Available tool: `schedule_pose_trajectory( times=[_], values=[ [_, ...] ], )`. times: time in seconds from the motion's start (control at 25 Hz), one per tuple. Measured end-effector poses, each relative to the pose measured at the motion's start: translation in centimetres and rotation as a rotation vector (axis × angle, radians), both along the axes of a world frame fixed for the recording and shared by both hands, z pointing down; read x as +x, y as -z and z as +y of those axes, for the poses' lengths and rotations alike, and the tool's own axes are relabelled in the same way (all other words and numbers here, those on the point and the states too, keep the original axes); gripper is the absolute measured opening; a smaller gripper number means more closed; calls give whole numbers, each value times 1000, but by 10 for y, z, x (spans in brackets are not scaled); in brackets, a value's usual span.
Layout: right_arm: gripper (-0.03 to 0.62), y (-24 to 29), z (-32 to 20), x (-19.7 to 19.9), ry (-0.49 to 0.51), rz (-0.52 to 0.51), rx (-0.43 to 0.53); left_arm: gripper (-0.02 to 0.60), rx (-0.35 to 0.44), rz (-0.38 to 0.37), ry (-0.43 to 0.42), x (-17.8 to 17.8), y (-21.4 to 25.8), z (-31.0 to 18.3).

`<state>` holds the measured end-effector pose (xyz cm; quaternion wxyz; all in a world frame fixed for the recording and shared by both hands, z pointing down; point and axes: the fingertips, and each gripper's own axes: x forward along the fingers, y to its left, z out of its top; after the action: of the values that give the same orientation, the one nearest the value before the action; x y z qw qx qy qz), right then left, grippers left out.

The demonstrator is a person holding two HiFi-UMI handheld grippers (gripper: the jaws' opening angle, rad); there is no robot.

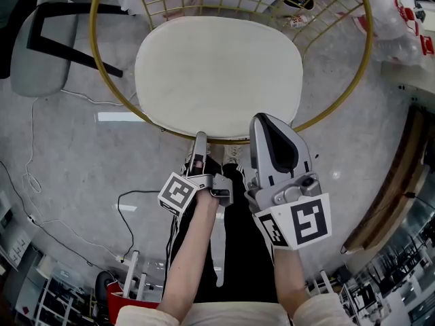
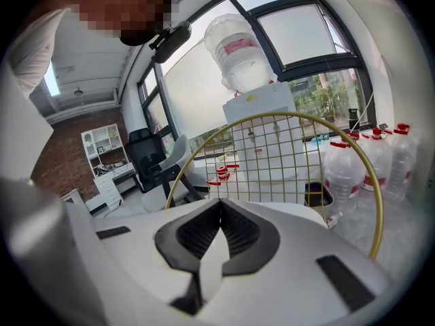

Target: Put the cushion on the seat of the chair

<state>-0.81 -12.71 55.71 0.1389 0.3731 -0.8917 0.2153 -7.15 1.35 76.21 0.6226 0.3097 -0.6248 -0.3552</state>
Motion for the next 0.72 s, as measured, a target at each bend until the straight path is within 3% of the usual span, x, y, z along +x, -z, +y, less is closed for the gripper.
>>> schedule_pose_trajectory(
  times=[0.24, 0.4, 0.48, 0.56, 0.64, 0.72],
  values=[
    [17, -1, 0, 1, -5, 7, -4, 198, -17, 4, -7, 0, -1, 12],
    [17, 0, 0, 2, -12, 9, -8, 196, -84, -68, -49, -4, 0, 27],
    [17, 0, -1, 3, -14, 11, -6, 185, -109, -135, -63, -13, 6, 29],
    [17, 0, -2, 4, -17, 13, -4, 113, -133, -228, -80, -28, 17, 27],
    [17, 0, -3, 6, -22, 15, -3, 40, -160, -356, -124, -46, 31, 19],
    [17, 0, -4, 7, -28, 16, -2, 18, -174, -513, -177, -65, 49, 4]
  ],
)
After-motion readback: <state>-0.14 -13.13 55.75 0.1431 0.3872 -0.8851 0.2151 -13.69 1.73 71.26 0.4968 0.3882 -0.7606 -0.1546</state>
